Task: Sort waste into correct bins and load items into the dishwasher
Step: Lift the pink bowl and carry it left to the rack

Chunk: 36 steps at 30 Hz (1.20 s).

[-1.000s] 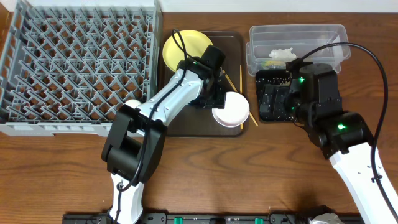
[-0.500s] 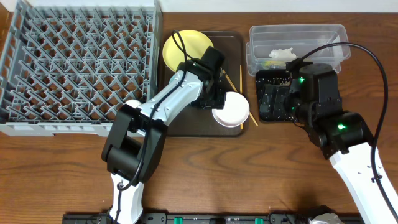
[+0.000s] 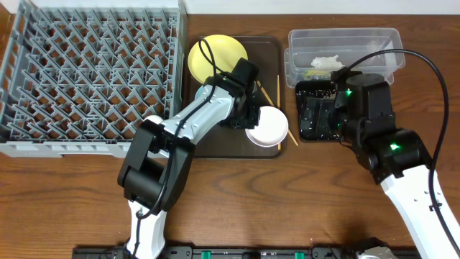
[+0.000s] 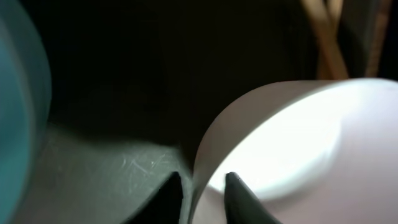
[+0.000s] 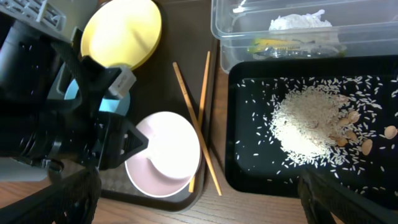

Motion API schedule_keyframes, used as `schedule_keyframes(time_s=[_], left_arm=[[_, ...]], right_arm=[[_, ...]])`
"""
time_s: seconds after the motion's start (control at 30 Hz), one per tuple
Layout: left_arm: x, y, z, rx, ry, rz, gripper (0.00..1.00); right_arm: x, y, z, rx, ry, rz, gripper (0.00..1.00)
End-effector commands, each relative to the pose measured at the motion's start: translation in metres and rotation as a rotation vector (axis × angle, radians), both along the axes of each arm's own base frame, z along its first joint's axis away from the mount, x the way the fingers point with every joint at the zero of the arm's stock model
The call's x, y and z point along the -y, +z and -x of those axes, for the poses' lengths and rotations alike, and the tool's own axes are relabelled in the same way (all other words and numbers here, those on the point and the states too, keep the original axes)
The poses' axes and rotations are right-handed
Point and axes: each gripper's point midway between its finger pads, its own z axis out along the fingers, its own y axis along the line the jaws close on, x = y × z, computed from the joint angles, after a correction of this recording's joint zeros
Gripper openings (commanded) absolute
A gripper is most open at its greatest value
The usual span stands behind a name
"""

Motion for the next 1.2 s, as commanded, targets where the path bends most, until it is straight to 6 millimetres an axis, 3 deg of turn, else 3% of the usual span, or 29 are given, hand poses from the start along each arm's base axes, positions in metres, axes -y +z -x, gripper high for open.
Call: schedule_keyframes(time_s=[0.0, 0.17, 0.27, 0.37, 0.53, 0.67, 0.83, 1.0, 1.07, 1.17], left_arm=[[-0.007, -0.011, 0.000, -0.007, 0.000, -0.032, 0.08], [-0.020, 0.014, -0.009, 0.083, -0.001, -0.089, 0.08], [-0.029, 0.060, -0.021, 0.207, -0.008, -0.113, 0.08], [-0.047, 0.121, -0.037, 0.378, 0.002, -0.122, 0.08], [-0.118, 0.224, -0.058, 0.688, 0.167, -0.220, 0.08], [-0.191, 0.279, -0.071, 0.877, 0.329, -0.410, 0.08], [-0.255, 0.314, -0.093, 1.012, 0.407, -0.680, 0.08], [-0.293, 0.346, -0.134, 1.168, 0.441, -0.931, 0.08], [-0.299, 0.343, -0.149, 1.186, 0.428, -1.005, 0.08], [-0.299, 0.319, -0.169, 1.155, 0.366, -1.076, 0.08]], right_arm=[[0.005, 0.001, -0.002, 0.003, -0.021, 0.011, 0.99], [0.005, 0.001, -0.002, 0.002, -0.021, 0.011, 0.99], [0.005, 0.001, -0.002, 0.001, -0.021, 0.011, 0.99], [0.005, -0.001, -0.001, -0.005, -0.021, 0.013, 0.99], [0.005, -0.001, -0.001, -0.005, -0.021, 0.013, 0.99], [0.005, -0.001, -0.001, -0.005, -0.021, 0.013, 0.99], [0.005, -0.001, -0.001, -0.005, -0.021, 0.013, 0.99], [0.005, -0.001, -0.001, -0.005, -0.021, 0.013, 0.99], [0.005, -0.001, -0.001, -0.005, -0.021, 0.013, 0.99], [0.005, -0.001, -0.001, -0.005, -0.021, 0.013, 0.99]])
